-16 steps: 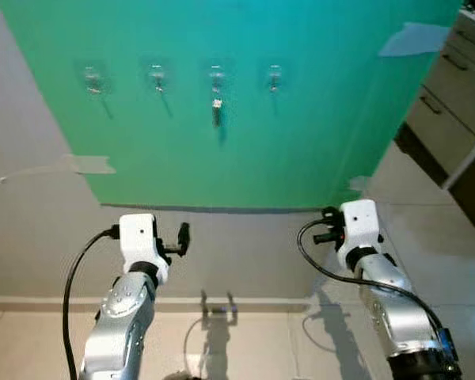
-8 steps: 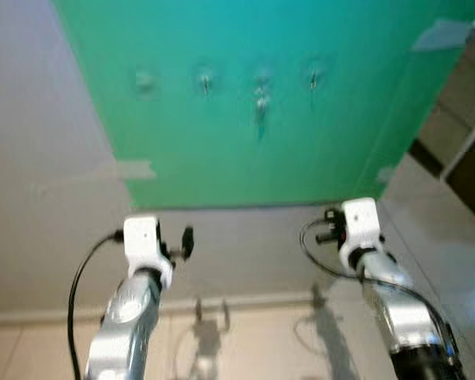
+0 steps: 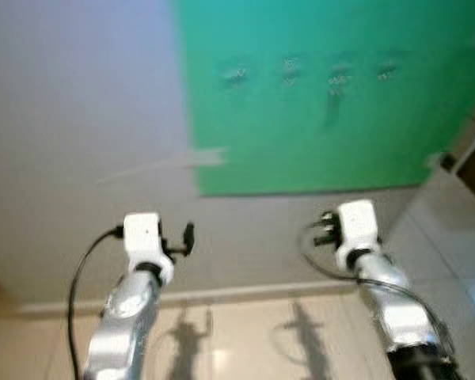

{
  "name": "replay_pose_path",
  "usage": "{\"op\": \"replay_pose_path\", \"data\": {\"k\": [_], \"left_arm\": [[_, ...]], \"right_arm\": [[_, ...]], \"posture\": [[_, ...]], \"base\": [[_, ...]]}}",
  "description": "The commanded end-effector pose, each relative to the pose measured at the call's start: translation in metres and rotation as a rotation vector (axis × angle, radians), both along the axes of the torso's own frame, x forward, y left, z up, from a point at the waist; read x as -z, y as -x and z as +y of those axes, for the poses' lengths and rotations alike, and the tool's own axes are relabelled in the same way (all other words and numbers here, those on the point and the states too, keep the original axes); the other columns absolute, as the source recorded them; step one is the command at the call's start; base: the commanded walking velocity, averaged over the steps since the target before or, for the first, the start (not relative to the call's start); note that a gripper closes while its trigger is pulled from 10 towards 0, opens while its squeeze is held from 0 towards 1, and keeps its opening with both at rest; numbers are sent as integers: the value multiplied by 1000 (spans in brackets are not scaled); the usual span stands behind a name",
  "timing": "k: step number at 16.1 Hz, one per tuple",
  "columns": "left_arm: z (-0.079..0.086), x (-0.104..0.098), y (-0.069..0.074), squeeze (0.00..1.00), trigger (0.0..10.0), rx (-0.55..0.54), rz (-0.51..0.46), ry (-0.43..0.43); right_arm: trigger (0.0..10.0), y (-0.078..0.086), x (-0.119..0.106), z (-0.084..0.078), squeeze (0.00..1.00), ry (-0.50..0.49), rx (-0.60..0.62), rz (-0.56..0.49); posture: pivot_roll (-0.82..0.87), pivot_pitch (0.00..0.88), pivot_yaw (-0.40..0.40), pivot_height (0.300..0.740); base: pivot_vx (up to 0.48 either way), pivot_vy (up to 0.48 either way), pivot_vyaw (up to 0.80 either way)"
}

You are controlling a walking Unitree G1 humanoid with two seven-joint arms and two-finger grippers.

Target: Hang keys on a hook

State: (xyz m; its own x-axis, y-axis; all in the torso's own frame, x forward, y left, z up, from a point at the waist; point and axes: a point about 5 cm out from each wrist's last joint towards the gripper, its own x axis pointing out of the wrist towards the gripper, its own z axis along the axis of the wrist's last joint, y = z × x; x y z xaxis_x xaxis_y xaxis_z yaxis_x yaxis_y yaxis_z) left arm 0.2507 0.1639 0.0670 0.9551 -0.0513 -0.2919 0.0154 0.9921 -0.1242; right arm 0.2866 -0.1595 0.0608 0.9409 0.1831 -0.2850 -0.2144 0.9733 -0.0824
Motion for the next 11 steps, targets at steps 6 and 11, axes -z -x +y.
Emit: {"op": "replay_pose_path", "data": {"k": [6, 11], "left_arm": [[-3, -2, -5, 0, 10000, 27, -14, -21], [-3, -5, -12, 0, 10000, 48, -37, -84]], "right_arm": [[10000, -3, -3, 0, 0, 43, -11, -11], [10000, -4, -1, 5, 0, 19, 5, 17]], "posture": [[-111, 0, 13, 740], [-122, 0, 18, 740]], "base": [[0, 236, 0], [0, 0, -681]]}}
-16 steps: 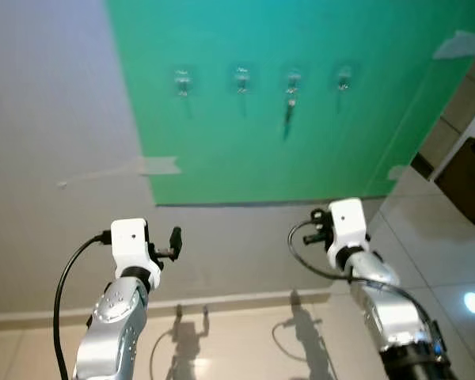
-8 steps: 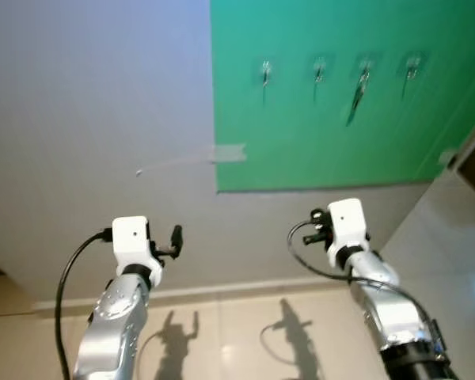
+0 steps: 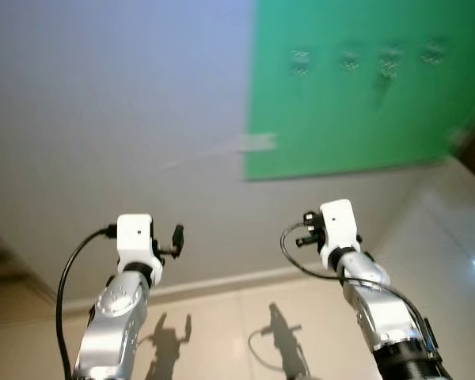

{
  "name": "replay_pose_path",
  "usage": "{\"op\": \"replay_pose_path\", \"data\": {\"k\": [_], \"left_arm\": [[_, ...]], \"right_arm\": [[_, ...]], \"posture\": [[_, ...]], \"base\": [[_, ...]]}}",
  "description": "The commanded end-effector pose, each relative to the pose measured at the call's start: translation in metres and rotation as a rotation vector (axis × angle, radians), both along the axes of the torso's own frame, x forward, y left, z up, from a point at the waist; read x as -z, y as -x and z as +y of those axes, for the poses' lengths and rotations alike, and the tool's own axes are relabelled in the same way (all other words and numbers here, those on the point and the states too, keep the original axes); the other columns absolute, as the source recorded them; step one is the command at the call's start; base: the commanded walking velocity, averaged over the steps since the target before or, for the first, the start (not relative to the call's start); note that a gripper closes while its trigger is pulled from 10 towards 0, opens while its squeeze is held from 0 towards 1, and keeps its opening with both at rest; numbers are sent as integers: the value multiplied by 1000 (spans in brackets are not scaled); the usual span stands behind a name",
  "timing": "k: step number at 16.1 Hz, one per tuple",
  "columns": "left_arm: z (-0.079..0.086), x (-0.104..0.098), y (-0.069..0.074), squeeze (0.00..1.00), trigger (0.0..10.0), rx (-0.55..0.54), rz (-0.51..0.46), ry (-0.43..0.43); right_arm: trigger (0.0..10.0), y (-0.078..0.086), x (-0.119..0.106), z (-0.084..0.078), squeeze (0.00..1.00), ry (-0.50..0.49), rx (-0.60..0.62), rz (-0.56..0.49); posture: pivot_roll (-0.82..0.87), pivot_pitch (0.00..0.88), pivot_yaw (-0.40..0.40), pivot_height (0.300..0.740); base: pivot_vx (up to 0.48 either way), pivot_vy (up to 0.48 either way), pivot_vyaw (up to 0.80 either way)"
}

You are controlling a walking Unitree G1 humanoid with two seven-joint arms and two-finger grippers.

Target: Hang keys on a hook

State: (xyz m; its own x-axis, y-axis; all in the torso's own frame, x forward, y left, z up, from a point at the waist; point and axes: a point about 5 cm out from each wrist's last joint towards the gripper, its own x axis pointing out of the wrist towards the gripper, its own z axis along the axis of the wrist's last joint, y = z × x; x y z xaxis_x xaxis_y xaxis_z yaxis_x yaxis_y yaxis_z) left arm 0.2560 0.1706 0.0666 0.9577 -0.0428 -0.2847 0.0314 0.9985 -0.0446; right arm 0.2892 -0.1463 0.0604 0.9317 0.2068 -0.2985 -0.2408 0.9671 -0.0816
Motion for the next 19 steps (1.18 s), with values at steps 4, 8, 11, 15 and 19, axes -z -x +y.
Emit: {"op": "replay_pose_path", "data": {"k": [4, 8, 11, 15, 19], "left_arm": [[-13, -3, -4, 0, 10000, 57, -22, 1], [-13, -4, -7, 0, 10000, 60, -32, 5], [-11, -10, -10, 0, 10000, 52, -94, -12], [-14, -2, -6, 0, 10000, 98, -39, 16], [-15, 2, -4, 0, 10000, 92, -36, 16]], "right_arm": [[10000, -2, -2, -8, 0, 24, 37, 0], [10000, -3, -4, -7, 0, 49, 14, -15], [10000, -3, -5, -5, 0, 48, 12, -24], [10000, 0, -1, -5, 0, 32, 26, -8], [10000, 1, -1, -8, 0, 36, 23, -10]], "posture": [[-116, 0, 12, 740], [-115, 0, 7, 740], [-116, 0, 11, 740], [-122, 0, 15, 740], [-121, 0, 10, 740]], "base": [[0, 0, -650], [0, 0, -658], [0, 0, -677], [0, 0, -692], [0, 0, -684]]}}
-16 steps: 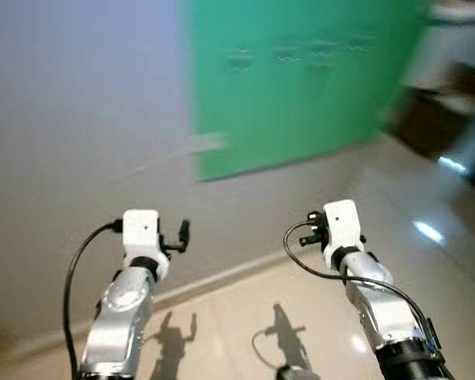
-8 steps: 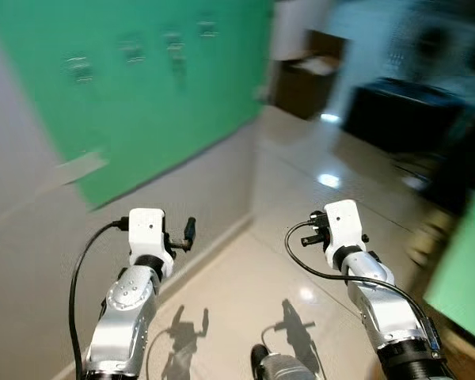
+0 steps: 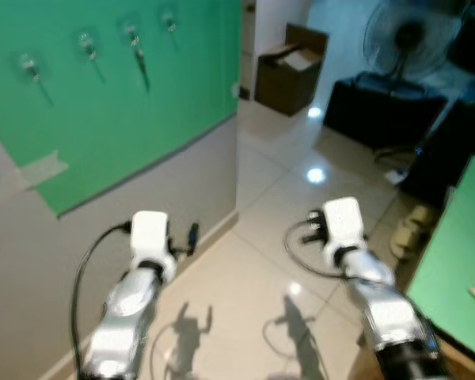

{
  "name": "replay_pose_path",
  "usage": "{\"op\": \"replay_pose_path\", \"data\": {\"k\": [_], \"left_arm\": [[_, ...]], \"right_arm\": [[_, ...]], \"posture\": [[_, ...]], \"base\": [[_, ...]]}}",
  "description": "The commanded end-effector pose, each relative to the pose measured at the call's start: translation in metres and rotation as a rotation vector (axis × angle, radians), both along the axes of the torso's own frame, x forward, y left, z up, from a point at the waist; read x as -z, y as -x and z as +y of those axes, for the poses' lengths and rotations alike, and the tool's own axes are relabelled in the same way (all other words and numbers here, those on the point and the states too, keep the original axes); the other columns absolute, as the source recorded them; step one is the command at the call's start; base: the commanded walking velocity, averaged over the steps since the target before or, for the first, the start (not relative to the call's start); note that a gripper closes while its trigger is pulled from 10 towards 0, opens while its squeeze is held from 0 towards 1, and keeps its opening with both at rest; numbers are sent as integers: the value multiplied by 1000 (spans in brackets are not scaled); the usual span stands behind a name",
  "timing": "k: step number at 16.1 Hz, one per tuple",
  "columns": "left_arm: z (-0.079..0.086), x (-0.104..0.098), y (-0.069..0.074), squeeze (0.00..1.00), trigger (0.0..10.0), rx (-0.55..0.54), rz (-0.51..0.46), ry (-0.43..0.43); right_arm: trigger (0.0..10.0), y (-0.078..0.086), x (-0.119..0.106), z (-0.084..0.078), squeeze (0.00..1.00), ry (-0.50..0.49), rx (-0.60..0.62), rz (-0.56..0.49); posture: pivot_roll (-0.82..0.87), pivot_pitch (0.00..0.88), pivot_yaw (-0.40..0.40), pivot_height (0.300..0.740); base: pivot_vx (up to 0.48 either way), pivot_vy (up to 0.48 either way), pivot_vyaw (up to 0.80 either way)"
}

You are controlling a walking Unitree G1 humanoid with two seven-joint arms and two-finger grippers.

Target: Hang keys on a hook

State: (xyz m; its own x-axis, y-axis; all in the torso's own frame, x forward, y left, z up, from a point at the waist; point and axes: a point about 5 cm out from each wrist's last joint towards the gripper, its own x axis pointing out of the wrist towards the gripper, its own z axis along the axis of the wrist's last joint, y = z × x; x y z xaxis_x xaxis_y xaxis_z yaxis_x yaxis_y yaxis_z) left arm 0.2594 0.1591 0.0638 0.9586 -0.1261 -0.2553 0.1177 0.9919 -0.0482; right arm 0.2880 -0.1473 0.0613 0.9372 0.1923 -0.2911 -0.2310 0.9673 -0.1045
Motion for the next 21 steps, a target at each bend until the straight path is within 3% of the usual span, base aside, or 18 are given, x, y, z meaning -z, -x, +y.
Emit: {"op": "replay_pose_path", "data": {"k": [1, 14, 21], "left_arm": [[-4, -1, 0, 0, 10000, 12, -7, 7], [-6, -3, -3, 0, 10000, 63, -25, -16], [-8, -6, -3, 0, 10000, 70, -53, 24]], "right_arm": [[10000, 0, 0, -6, 0, 19, 11, 2], [10000, 0, 1, -6, 0, 23, 21, -7], [10000, 1, 2, -3, 0, 21, 10, -7]], "posture": [[-121, 0, 10, 740], [-128, 0, 22, 740], [-127, 0, 17, 740]], "base": [[0, 0, -663], [0, 0, -669], [0, 0, -674]]}}
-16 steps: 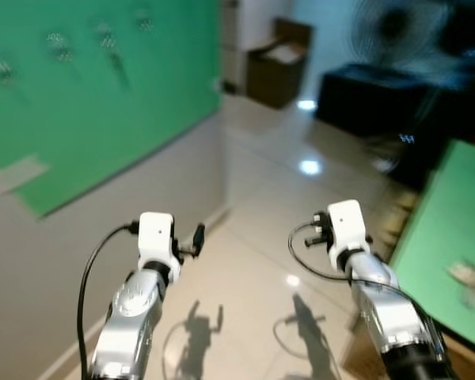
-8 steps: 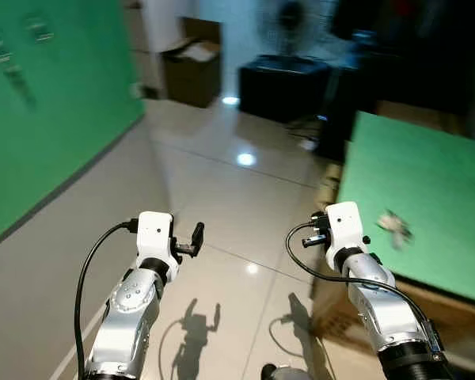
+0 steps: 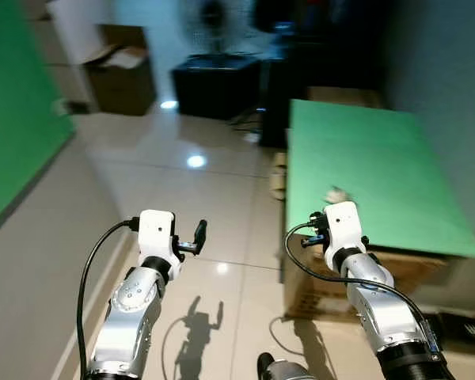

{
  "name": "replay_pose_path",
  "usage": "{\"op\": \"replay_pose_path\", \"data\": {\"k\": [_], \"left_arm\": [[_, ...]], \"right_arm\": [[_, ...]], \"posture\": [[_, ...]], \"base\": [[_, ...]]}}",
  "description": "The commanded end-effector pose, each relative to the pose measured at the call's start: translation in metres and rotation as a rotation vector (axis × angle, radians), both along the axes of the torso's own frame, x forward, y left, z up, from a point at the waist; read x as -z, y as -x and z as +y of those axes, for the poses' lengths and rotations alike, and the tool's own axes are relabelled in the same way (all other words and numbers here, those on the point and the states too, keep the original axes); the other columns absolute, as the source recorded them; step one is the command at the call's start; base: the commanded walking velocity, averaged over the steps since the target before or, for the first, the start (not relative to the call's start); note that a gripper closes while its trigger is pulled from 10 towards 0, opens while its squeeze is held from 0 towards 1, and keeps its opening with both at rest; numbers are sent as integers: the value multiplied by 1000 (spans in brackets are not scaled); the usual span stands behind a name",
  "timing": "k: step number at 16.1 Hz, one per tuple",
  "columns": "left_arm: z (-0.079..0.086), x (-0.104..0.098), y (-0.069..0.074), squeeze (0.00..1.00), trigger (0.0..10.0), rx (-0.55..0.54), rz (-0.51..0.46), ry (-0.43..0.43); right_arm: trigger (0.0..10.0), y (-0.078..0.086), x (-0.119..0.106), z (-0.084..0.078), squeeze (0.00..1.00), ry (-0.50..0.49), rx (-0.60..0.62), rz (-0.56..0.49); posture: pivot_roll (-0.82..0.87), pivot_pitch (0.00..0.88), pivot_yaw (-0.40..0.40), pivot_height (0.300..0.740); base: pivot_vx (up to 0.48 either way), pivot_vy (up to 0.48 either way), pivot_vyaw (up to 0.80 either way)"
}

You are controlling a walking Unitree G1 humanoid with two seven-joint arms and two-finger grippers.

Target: Hang keys on a hook

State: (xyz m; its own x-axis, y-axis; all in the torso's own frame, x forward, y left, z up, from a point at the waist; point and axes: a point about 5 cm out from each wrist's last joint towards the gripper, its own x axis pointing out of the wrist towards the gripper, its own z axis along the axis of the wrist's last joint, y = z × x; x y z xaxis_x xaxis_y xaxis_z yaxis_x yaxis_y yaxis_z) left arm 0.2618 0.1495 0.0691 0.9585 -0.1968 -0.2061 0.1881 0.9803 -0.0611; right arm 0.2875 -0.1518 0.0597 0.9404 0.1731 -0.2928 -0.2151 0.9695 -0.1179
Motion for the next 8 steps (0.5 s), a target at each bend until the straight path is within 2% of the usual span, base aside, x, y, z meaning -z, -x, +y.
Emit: {"op": "replay_pose_path", "data": {"k": [1, 6, 8], "left_arm": [[2, 0, -1, 0, 10000, 1, 0, -14], [1, 1, -1, 0, 10000, 2, 2, -25], [1, 1, -1, 0, 10000, 6, 3, -21]], "right_arm": [[10000, 0, 0, 1, 0, 7, -9, -8], [10000, 0, 0, 0, 0, 25, 10, -15], [10000, -1, 1, -2, 0, 62, 18, -4]], "posture": [[-127, 0, 18, 740], [-131, 0, 23, 740], [-135, 0, 26, 740]], "base": [[0, 0, -675], [0, 0, -675], [0, 0, 0]]}}
